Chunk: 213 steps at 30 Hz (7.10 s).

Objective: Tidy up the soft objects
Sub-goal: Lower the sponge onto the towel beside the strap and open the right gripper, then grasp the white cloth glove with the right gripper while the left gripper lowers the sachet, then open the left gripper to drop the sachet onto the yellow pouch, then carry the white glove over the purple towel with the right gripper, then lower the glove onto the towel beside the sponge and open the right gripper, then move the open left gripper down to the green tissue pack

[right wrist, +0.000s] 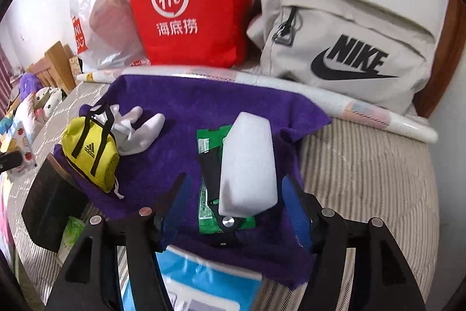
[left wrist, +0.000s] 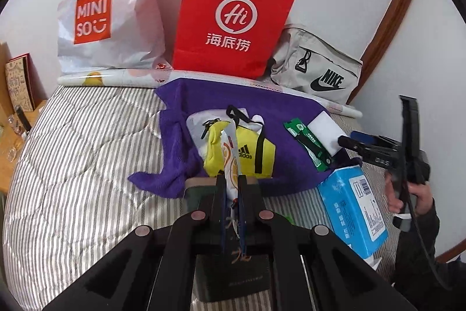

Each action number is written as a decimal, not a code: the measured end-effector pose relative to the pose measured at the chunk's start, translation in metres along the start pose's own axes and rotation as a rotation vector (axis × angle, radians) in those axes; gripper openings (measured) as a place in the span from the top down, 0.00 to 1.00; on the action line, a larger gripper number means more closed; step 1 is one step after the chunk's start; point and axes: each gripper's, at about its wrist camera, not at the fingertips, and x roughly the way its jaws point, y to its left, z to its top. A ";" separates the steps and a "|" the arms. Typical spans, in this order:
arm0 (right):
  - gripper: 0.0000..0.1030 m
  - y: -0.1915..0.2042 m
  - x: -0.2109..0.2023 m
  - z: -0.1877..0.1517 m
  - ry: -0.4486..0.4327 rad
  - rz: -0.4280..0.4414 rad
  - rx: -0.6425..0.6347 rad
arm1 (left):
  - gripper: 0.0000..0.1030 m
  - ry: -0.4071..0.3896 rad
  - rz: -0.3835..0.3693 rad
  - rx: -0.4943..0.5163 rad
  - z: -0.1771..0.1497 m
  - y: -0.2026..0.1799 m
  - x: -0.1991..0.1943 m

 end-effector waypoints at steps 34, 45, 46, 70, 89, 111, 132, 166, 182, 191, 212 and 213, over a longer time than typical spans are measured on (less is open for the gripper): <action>0.37 0.010 -0.137 -0.167 0.012 0.020 0.228 | 0.93 0.027 -0.078 0.074 0.031 -0.021 0.041; 0.37 0.051 -0.114 -0.208 0.128 0.104 0.289 | 0.93 0.049 -0.114 0.097 0.022 -0.024 0.044; 0.37 0.055 -0.112 -0.210 0.137 0.115 0.288 | 0.93 0.050 -0.119 0.098 0.021 -0.025 0.043; 0.77 0.055 -0.131 -0.223 0.023 -0.011 0.234 | 0.92 0.120 -0.092 0.124 0.034 -0.040 0.079; 0.76 0.025 -0.148 -0.145 -0.136 -0.071 0.138 | 0.66 0.182 -0.006 0.121 0.046 -0.043 0.110; 0.76 0.044 -0.145 -0.118 -0.158 -0.076 0.064 | 0.38 0.144 0.113 0.143 0.030 -0.047 0.056; 0.76 0.038 -0.122 -0.062 -0.221 0.013 0.001 | 0.38 0.078 0.067 0.246 -0.057 -0.090 -0.007; 0.76 0.044 0.031 0.002 0.125 0.215 -0.061 | 0.51 -0.071 -0.002 0.467 -0.111 -0.107 -0.017; 0.73 0.046 0.051 0.005 0.185 0.184 -0.060 | 0.64 -0.019 0.042 0.607 -0.129 -0.119 0.020; 0.47 0.042 0.033 0.004 0.124 0.155 -0.075 | 0.74 0.012 0.042 0.606 -0.131 -0.111 0.035; 0.46 0.015 -0.040 -0.019 -0.001 0.201 0.027 | 0.93 -0.017 -0.020 0.481 -0.121 -0.101 0.009; 0.46 0.015 -0.043 -0.020 -0.005 0.202 0.027 | 0.93 -0.019 -0.017 0.476 -0.121 -0.101 0.006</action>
